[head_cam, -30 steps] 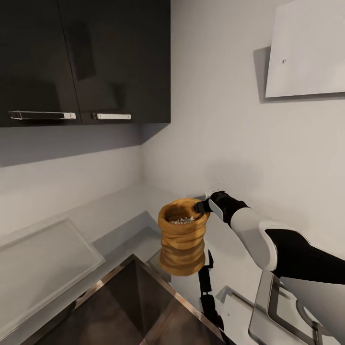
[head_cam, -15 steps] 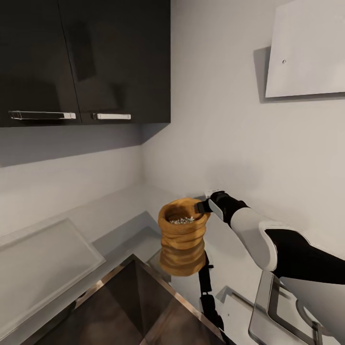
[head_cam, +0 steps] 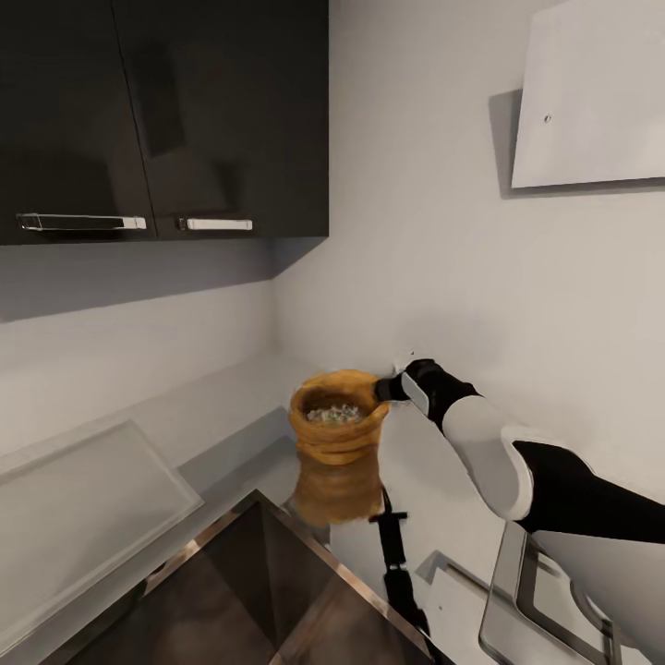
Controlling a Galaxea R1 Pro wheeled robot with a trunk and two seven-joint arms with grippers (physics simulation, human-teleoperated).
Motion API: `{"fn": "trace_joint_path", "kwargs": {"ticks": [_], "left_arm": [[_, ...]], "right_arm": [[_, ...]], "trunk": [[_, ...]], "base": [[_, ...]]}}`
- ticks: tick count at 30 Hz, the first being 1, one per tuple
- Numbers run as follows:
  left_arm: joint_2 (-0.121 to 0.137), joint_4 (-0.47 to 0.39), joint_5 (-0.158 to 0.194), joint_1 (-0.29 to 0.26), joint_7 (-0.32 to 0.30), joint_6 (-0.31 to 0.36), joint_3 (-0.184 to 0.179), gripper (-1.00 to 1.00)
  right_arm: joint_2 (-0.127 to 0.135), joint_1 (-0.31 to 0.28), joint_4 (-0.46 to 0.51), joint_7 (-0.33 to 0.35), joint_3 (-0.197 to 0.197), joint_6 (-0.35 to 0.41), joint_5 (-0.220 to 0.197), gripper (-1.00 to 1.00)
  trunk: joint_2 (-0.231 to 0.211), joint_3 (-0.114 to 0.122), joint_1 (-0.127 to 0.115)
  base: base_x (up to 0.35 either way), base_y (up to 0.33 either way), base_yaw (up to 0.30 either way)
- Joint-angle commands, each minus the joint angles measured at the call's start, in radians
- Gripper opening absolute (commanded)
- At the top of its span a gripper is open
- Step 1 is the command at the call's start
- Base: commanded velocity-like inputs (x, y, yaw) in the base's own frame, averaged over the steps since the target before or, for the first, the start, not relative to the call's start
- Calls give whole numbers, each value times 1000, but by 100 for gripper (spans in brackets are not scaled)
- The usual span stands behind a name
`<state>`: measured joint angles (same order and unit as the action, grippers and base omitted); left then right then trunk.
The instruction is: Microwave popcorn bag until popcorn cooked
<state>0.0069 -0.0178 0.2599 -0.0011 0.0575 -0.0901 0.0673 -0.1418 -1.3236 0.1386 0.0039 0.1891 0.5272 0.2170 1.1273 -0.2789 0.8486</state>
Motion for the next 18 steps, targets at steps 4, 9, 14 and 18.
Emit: {"fn": "trace_joint_path", "kwargs": {"ticks": [4,9,14,18], "left_arm": [[0,-1,0,0,1,-2,6,100],[1,-1,0,0,1,-2,6,100],[1,-1,1,0,1,-2,6,100],[0,-1,1,0,2,-2,6,100]], "right_arm": [[-4,0,140,1,36,167,8,-100],[-3,0,151,1,44,256,7,-100],[-2,0,228,2,44,443,7,-100],[0,0,294,5,43,520,7,-100]], "trunk": [[1,-1,0],[1,-1,0],[1,-1,0],[1,-1,0]], "base": [[0,0,0],[0,0,0],[0,0,0],[0,0,0]]}}
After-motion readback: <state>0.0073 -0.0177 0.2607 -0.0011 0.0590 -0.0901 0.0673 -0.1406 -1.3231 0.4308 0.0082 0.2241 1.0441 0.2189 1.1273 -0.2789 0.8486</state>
